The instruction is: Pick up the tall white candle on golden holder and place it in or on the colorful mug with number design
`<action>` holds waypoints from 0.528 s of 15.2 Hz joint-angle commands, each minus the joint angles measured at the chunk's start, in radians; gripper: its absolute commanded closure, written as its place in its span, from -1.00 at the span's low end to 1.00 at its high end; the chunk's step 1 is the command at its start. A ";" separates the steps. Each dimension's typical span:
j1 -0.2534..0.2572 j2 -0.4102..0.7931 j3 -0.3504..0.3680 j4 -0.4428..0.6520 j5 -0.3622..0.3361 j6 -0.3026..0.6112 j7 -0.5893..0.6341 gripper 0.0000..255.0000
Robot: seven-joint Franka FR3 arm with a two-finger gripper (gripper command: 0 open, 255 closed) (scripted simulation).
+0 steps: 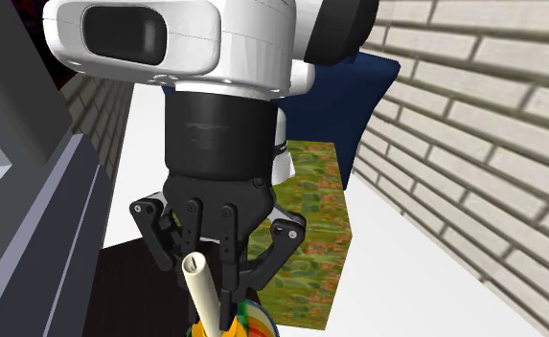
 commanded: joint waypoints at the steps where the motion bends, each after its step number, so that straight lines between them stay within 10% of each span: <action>1: -0.002 0.015 0.002 -0.010 -0.008 0.025 0.009 1.00; 8: -0.003 0.025 0.003 -0.018 -0.014 0.044 0.014 1.00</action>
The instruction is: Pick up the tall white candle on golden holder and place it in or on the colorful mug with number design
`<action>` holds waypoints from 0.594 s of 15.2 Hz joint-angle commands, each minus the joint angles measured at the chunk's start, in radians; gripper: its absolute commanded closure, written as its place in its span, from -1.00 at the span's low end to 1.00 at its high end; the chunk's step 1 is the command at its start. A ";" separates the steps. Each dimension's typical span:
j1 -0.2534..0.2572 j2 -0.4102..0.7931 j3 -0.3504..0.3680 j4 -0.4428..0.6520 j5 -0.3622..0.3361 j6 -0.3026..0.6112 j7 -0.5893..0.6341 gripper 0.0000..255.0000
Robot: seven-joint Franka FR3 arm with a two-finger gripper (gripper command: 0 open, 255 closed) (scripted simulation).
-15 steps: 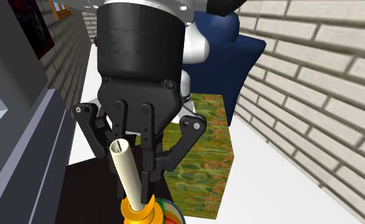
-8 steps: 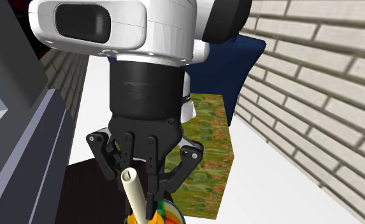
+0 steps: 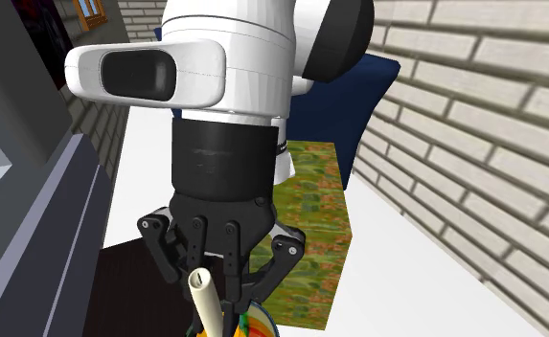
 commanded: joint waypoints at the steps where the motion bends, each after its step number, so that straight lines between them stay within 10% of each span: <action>1: 0.000 0.000 0.000 0.000 0.000 0.000 0.000 1.00; 2: 0.000 0.000 0.000 0.000 0.000 0.000 0.000 1.00; 3: 0.000 0.000 0.000 0.000 0.000 0.000 0.000 -1.00; 9: 0.004 -0.033 -0.001 -0.003 0.011 -0.030 -0.008 -1.00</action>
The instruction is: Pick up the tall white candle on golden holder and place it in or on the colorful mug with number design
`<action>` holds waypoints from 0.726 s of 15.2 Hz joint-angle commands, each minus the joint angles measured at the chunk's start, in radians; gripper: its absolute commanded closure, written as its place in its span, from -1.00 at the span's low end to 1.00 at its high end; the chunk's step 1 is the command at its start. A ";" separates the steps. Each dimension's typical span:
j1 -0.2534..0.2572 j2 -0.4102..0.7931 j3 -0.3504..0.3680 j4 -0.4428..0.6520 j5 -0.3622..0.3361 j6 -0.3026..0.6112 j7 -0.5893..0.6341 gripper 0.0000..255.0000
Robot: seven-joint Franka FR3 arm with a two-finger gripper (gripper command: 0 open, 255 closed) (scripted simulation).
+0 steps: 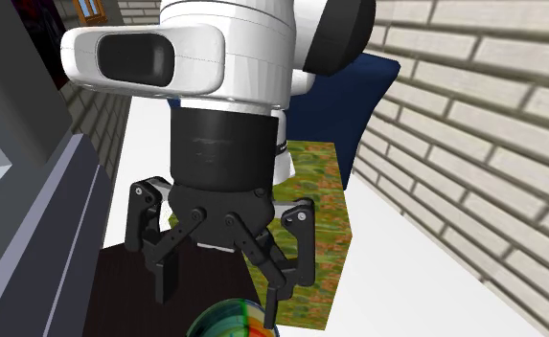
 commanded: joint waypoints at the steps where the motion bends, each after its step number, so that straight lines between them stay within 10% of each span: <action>1: 0.006 -0.049 0.000 -0.004 0.014 -0.045 -0.008 -1.00; 11: 0.013 -0.104 -0.002 -0.002 0.028 -0.102 -0.018 -1.00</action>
